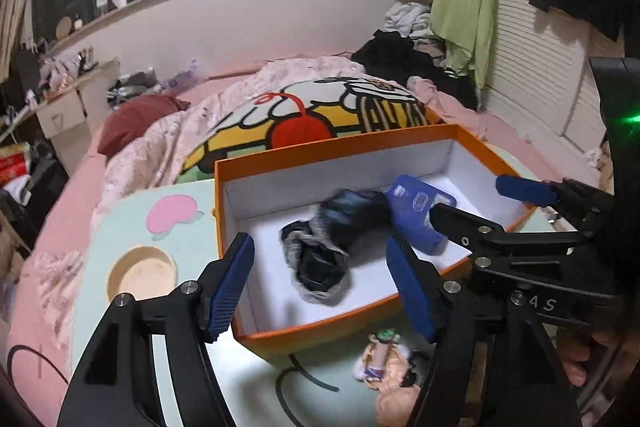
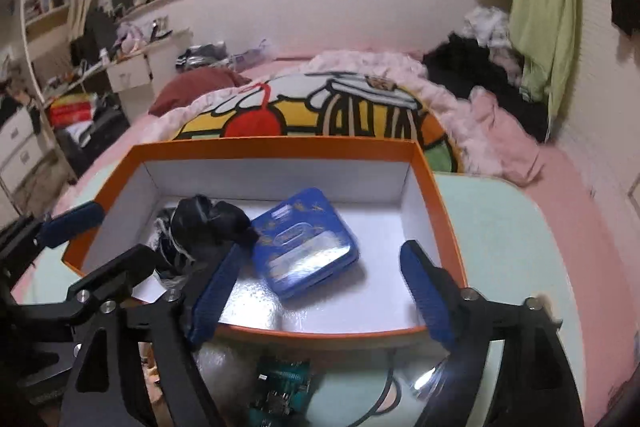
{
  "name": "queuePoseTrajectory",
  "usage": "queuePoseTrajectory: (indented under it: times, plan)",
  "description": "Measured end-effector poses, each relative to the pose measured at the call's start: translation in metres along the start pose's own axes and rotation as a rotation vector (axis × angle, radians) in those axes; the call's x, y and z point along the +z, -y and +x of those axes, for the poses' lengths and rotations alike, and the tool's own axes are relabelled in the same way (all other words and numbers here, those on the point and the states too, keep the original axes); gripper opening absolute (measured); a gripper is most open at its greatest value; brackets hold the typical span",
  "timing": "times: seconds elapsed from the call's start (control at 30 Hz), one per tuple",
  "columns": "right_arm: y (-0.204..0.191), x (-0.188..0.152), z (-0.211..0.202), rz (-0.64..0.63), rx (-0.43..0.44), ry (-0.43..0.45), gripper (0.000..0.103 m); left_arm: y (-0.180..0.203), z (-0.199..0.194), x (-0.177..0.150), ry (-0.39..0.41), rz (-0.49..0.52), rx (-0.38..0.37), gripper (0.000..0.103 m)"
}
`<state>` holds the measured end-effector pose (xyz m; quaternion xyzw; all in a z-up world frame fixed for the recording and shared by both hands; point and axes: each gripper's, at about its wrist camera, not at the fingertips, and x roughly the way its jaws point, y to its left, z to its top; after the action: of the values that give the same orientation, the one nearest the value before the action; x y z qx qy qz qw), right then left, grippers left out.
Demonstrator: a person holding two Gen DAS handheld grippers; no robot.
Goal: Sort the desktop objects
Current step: 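Lower the blue tin and lace cloth into the orange box and open both grippers, then grasp the red tile box with the right gripper while the left gripper grasps the brown snack box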
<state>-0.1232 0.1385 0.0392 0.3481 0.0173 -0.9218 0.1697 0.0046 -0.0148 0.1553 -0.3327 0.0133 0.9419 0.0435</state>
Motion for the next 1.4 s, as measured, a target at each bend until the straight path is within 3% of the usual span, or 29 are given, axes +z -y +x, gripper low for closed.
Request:
queuePoseTrajectory:
  times: [0.07, 0.2, 0.27, 0.4, 0.5, 0.63, 0.7, 0.73, 0.77, 0.83, 1.4]
  plan:
    - [0.006, -0.001, -0.005, 0.023, 0.007, 0.008, 0.083, -0.003, -0.009, 0.001, 0.021, -0.020, -0.015, 0.069]
    - [0.012, -0.006, -0.046, 0.069, 0.017, 0.143, 0.084, -0.005, -0.043, -0.001, 0.101, -0.036, -0.027, 0.070]
    - [0.010, -0.015, -0.069, 0.054, 0.032, 0.170, 0.087, -0.005, -0.062, -0.007, 0.112, -0.029, -0.038, 0.079]
    - [0.006, -0.056, -0.108, -0.023, 0.038, 0.165, 0.093, -0.001, -0.091, -0.038, 0.090, 0.029, -0.076, 0.082]
    - [0.005, -0.097, -0.123, -0.079, 0.035, 0.105, 0.095, 0.000, -0.104, -0.078, 0.057, 0.083, -0.060, 0.082]
    - [0.009, -0.142, -0.122, -0.120, -0.052, 0.092, 0.100, 0.007, -0.094, -0.116, -0.011, 0.155, -0.002, 0.082]
    - [0.014, -0.157, -0.111, -0.115, -0.071, 0.083, 0.103, 0.006, -0.086, -0.131, -0.035, 0.131, -0.018, 0.082]
    - [0.019, -0.165, -0.103, -0.080, -0.027, 0.071, 0.103, 0.002, -0.083, -0.136, -0.025, 0.077, -0.049, 0.085]
    - [0.029, -0.167, -0.093, -0.033, 0.027, 0.036, 0.102, -0.001, -0.083, -0.138, 0.009, 0.042, -0.046, 0.088]
    - [0.036, -0.162, -0.091, -0.016, 0.055, 0.044, 0.103, 0.001, -0.080, -0.139, 0.027, 0.020, -0.009, 0.099]
    - [0.037, -0.170, -0.086, -0.025, 0.031, 0.052, 0.103, 0.002, -0.079, -0.140, 0.031, 0.020, 0.025, 0.102]
